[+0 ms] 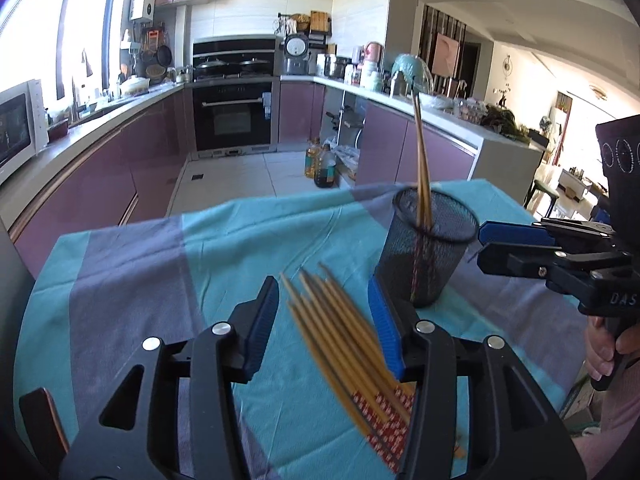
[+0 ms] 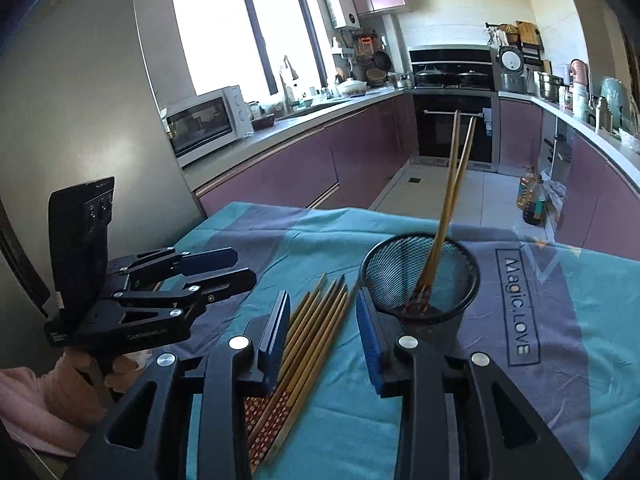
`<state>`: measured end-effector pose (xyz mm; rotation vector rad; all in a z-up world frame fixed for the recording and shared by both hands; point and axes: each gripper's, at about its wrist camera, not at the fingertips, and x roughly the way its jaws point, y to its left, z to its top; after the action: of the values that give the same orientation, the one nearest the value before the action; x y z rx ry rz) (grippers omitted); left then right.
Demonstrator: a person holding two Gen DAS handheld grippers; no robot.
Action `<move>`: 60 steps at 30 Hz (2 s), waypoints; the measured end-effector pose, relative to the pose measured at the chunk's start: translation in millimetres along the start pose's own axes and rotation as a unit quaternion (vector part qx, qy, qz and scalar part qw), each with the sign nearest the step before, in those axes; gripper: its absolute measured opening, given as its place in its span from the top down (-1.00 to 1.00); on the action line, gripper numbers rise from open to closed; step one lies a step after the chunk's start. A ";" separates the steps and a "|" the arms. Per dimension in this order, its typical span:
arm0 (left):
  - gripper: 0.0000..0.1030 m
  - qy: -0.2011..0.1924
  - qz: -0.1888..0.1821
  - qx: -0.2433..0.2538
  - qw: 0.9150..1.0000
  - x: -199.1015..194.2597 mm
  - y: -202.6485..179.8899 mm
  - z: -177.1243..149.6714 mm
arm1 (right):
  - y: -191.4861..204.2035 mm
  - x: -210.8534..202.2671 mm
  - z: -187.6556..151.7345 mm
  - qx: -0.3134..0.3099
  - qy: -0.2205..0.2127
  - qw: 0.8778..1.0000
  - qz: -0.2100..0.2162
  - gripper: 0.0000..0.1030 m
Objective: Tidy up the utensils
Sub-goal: 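Open the left tool and withdraw while the right tool releases its chopstick, then grasp another chopstick with the left tool while the right tool grasps one too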
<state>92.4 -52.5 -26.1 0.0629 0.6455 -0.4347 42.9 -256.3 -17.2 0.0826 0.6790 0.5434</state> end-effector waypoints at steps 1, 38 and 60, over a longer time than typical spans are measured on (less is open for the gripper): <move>0.10 0.010 -0.002 0.001 1.000 1.8 1.6 -6.3 | 2.0 6.5 -4.7 0.002 0.011 1.000 0.003 0.37; 0.18 0.129 0.000 -0.007 0.992 57.8 -4.6 -67.9 | 1.0 81.4 -46.6 0.034 0.112 0.992 -0.046 0.40; 0.60 0.136 0.001 -0.006 0.991 70.7 1.4 -65.2 | 8.7 96.8 -37.4 0.000 0.115 0.989 -0.091 0.44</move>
<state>106.2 -65.2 -120.5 0.1130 0.9171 -0.4245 78.4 -203.9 -99.8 -0.0422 0.9028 0.3798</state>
